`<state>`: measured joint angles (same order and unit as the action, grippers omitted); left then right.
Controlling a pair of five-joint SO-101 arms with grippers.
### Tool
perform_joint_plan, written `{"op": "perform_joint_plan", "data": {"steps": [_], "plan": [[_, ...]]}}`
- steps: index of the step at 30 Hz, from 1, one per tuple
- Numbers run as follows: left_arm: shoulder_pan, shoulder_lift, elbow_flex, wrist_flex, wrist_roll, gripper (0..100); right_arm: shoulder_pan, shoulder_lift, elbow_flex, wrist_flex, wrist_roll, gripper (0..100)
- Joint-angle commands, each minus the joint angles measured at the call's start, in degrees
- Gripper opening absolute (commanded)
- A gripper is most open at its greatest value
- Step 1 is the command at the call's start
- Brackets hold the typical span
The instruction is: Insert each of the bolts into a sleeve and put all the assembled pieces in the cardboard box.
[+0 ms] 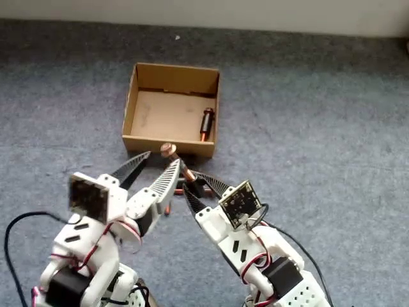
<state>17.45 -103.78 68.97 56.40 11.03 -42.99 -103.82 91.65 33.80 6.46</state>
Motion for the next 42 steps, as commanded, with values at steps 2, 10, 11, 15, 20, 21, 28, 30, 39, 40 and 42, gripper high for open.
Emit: {"op": "perform_joint_plan", "data": {"steps": [2,10,11,15,20,21,28,30,39,40,42], "plan": [[4.44,0.4,-2.15,2.9,-5.54,20,0.31,-0.75,-0.66,-1.36,-0.18,0.6],[9.45,0.22,-0.75,3.25,-9.76,22,0.4,-0.75,-0.4,-1.27,0.0,0.6],[8.75,0.22,-1.01,3.34,-9.76,24,0.48,-0.75,-0.4,-1.27,0.0,0.6],[6.2,0.13,-4.44,6.59,-9.58,25,0.75,-0.75,-0.84,-1.27,0.0,0.6],[2.95,0.04,-9.8,10.81,-9.49,25,2.86,-1.36,-4.26,-1.36,0.0,0.6],[2.24,0.04,-10.59,11.52,-9.49,25,3.65,-1.36,-5.49,-1.36,0.0,0.6],[-4.62,0.04,-12.79,14.24,-9.49,25,7.43,-1.36,-15.96,-1.27,-0.09,0.6],[-6.9,0.04,-12.09,14.33,-9.58,25,8.31,-1.36,-18.95,-1.27,-0.09,0.6],[-20.18,0.04,-6.11,13.89,-9.76,25,9.63,-1.36,-28.44,-1.27,0.0,0.6],[-21.32,0.04,-5.58,13.89,-9.76,25,9.71,-1.36,-29.85,-1.27,0.09,0.6],[-23.16,0.04,-4.62,13.89,-9.76,25,9.71,-1.36,-32.04,-1.45,0.18,0.6]]}}
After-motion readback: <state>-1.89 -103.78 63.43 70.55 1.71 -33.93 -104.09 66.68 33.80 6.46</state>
